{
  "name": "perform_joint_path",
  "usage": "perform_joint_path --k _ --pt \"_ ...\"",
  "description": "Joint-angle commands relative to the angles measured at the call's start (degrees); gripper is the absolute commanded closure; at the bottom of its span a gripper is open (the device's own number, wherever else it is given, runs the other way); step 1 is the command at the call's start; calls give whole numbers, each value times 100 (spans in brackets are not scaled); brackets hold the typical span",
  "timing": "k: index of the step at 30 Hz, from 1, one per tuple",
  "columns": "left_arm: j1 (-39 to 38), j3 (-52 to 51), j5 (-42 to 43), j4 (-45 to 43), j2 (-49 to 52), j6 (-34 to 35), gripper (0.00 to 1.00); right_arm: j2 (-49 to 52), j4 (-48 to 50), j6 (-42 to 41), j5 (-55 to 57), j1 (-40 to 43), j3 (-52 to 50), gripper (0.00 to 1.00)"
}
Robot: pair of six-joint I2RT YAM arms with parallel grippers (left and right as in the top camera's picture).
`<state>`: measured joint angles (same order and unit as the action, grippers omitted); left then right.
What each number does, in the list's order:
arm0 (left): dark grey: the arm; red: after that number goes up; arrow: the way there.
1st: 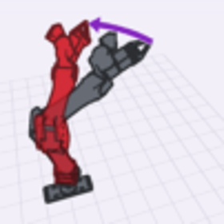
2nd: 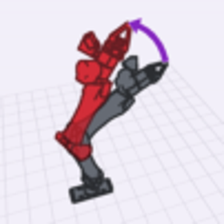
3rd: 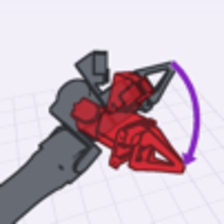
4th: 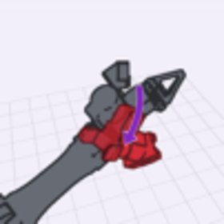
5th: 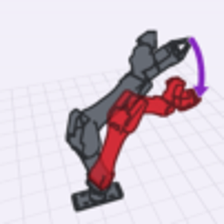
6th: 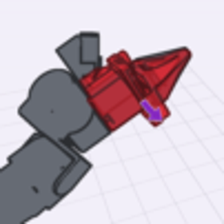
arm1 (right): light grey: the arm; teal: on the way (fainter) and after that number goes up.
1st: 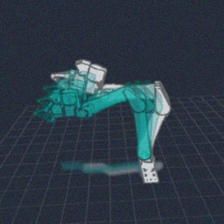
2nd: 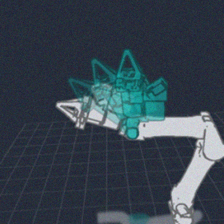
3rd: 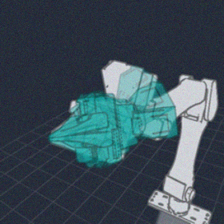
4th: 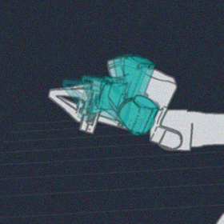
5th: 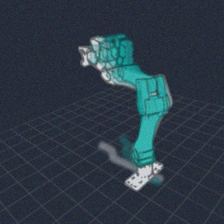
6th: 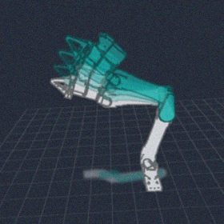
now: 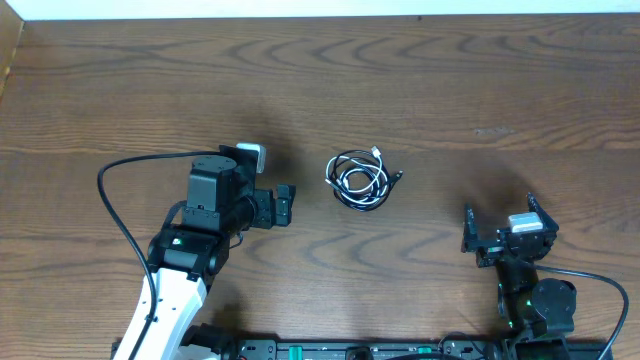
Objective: Untangle cables
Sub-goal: 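Raise the left gripper and move it toward the cable bundle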
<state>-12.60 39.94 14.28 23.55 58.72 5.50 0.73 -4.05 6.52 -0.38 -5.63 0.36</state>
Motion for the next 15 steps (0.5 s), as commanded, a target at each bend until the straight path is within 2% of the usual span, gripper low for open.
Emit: perform_joint_path --k 1,15 --pt "-24 90 26 -11 -9 -109 0 -13 -26 39 2 44 -4 1" --pt "-24 90 24 28 -9 -70 0 -9 -26 39 2 44 -4 1"
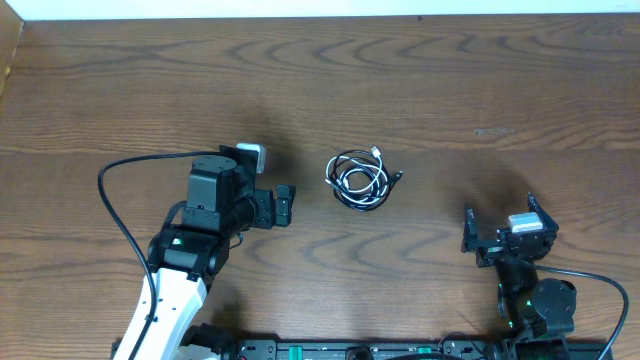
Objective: Untangle cables
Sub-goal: 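Raise the left gripper and move it toward the cable bundle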
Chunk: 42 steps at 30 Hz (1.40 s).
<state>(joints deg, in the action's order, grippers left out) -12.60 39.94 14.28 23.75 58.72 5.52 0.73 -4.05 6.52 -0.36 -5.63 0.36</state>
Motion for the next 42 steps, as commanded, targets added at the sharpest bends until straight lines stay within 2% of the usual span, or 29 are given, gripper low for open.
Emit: perform_joint_path --k 1,13,15,25,37,42 --pt "-24 90 24 9 -9 -74 0 -9 -26 39 0 44 -4 1" --pt "-24 90 28 -4 -11 -39 0 -9 -26 42 0 44 -4 1" --pt "-24 92 28 162 -37 232 0 -9 -26 39 0 44 -4 1" --pt "-24 219 26 925 -247 256 0 -9 -26 39 0 44 -4 1" --pt "-48 232 26 763 -223 813 0 -9 17 37 -26 44 -4 1" --pt "-111 232 26 389 -127 997 0 -9 199 -326 -17 44 7 1"
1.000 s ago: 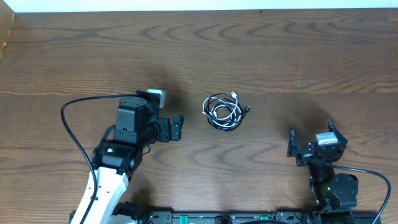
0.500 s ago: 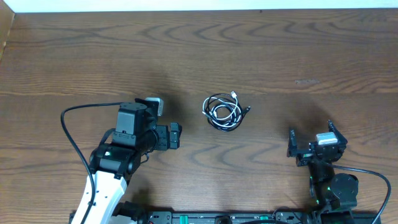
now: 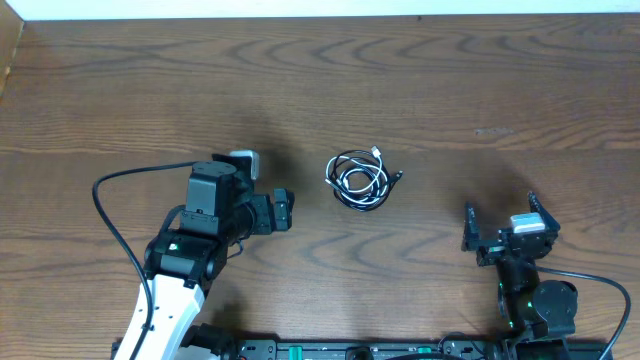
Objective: Untangle cables
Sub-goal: 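Raise the left gripper and move it toward the cable bundle, then grasp the black-and-white cable bundle with the left gripper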
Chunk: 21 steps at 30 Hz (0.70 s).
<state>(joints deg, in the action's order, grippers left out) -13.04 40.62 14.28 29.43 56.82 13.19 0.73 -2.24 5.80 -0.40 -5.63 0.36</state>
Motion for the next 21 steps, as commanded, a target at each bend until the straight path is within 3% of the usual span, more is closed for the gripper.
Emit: perform_joint_path --k 1,10,21 --pt "-105 164 26 -299 131 367 0 -7 -35 -372 -15 44 20 1" --pt "-573 514 22 -804 1099 621 2 181 -994 -769 -15 44 605 1" --pt "-647 1731 26 -772 2481 529 6 1969 -1558 -922 -505 44 1915 1"
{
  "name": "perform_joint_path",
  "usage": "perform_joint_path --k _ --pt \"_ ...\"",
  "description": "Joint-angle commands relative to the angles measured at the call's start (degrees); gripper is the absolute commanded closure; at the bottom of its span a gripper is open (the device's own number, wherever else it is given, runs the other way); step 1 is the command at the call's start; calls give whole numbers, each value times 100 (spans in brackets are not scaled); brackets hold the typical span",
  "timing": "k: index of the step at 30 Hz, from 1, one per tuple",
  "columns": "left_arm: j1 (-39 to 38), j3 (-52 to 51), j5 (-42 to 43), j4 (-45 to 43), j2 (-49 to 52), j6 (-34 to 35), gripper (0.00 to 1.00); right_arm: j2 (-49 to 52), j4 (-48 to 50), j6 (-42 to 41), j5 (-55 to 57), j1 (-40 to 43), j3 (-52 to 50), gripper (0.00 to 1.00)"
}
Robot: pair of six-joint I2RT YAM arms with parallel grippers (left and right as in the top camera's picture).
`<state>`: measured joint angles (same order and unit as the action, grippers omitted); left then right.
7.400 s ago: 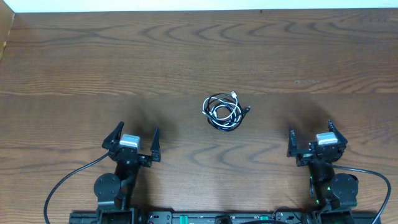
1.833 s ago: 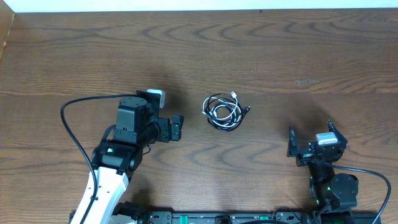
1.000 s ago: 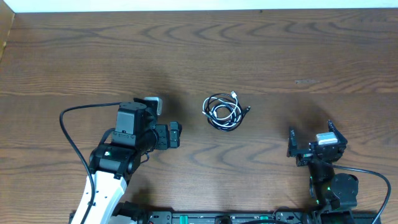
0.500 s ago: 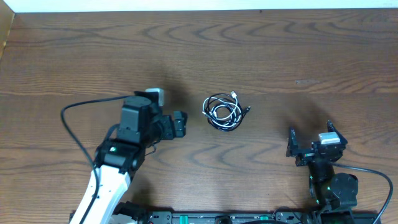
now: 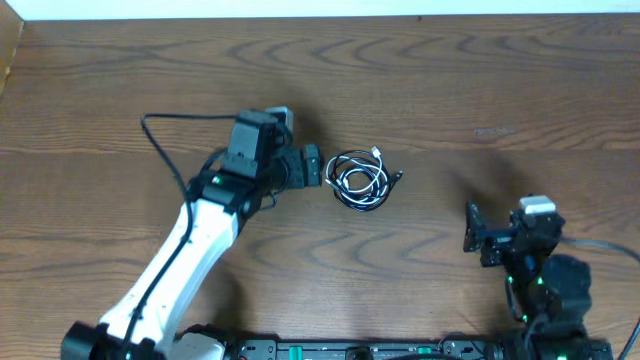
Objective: Untangle cables
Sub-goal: 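Grasp the black-and-white cable bundle with the left gripper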
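Observation:
A small tangle of black and white cables (image 5: 362, 180) lies coiled on the wooden table (image 5: 450, 90), near its middle. My left gripper (image 5: 313, 166) hovers just left of the tangle, its tip close to the coil's left edge. From above its fingers read as one dark block, so their spacing does not show. My right gripper (image 5: 492, 238) sits low at the front right, well away from the cables, with its fingers spread and nothing between them.
The left arm's black cable (image 5: 165, 140) loops over the table behind the arm. A box edge (image 5: 8, 50) shows at the far left corner. The arm bases (image 5: 330, 350) stand along the front edge.
My left arm has reached forward and to the right, so its gripper went from the front left of the table to just beside the cable tangle. The right arm shifted slightly. The cables lie unchanged.
At first my left gripper hung well short of the tangle, to its front left, and the right gripper rested open at the front right. Both stayed nearly still across the earlier moments. Now the left gripper is at the tangle's left edge.

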<state>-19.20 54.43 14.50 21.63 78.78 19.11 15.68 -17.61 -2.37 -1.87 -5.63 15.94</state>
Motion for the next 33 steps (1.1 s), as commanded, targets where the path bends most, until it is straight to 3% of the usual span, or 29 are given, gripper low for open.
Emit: perform_joint_path --k 1,7,11,14,26,33 --pt "-55 417 4 7 352 -101 6 658 -28 -103 -435 44 457 1" --pt "-391 634 2 -13 686 -1064 6 1746 -409 -101 -476 44 1088 1" --pt "-706 634 2 -92 1032 -2184 5 2105 -339 -103 -813 44 1196 1" --pt "-841 634 0 -243 1263 -2597 5 2140 -313 -103 -1115 44 1196 1" --pt "-881 634 4 -981 2118 -2590 5 2135 -356 -105 -1539 44 1196 1" --pt "-892 634 2 -1362 2450 -2179 12 2135 -315 -103 -2122 44 1196 1"
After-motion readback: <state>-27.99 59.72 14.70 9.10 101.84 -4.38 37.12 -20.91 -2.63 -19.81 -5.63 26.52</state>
